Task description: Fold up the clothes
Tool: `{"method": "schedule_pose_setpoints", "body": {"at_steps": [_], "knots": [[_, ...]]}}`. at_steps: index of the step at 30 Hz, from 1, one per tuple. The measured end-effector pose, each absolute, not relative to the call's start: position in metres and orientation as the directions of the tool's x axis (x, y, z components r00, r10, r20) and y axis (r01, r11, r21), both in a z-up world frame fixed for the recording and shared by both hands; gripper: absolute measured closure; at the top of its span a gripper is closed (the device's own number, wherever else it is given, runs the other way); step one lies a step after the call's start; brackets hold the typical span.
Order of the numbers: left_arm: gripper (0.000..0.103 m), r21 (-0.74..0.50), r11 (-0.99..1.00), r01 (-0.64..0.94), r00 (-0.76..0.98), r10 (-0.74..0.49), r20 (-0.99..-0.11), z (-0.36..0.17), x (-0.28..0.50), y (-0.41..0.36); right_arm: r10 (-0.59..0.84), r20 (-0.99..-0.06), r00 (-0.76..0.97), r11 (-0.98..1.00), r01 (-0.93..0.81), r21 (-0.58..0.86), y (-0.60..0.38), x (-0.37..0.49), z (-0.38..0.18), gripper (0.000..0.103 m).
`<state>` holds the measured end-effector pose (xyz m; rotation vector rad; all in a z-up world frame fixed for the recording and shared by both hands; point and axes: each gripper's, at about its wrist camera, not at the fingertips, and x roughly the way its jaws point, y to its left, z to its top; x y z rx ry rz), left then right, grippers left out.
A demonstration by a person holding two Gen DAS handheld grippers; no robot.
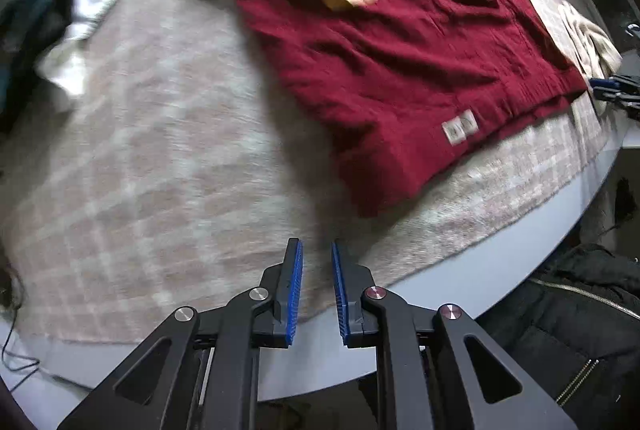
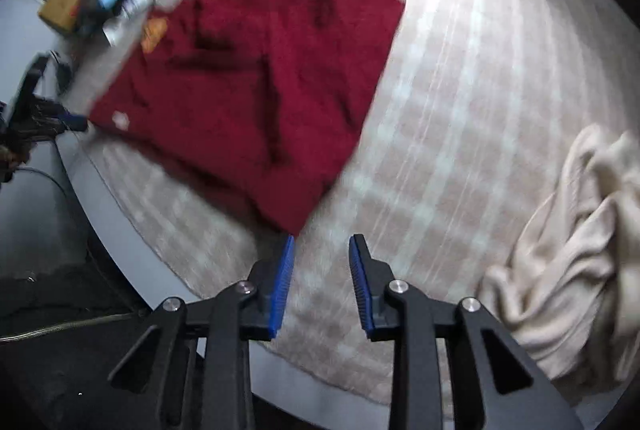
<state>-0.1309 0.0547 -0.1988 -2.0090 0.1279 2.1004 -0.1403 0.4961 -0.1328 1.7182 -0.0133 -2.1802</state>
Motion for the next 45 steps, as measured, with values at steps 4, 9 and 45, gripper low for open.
{"method": "schedule_pose_setpoints", "body": {"at_steps": [4,9,45], "knots": [[0.091,-0.127,-0.973,-0.195,-0.219,0.169,-0.961,-0.169,-0.181,0.063,-0.308,-0.886,-0.348,-0.945,0.220,0.242,0.500,-0.193,-0.120,0.057],[0.092,-0.189,-0.941,-0.282,-0.300,0.273,-0.914,-0.166,-0.221,0.136,-0.232,-0.881,-0.412,-0.970,0.169,0.176,0.494,-0.270,-0.146,0.056],[0.074,0.006,-0.825,-0.566,-0.444,0.299,-0.845,-0.190,-0.128,0.424,-0.483,-0.798,-0.361,-0.868,0.314,0.384,0.509,-0.290,-0.173,0.098]]}}
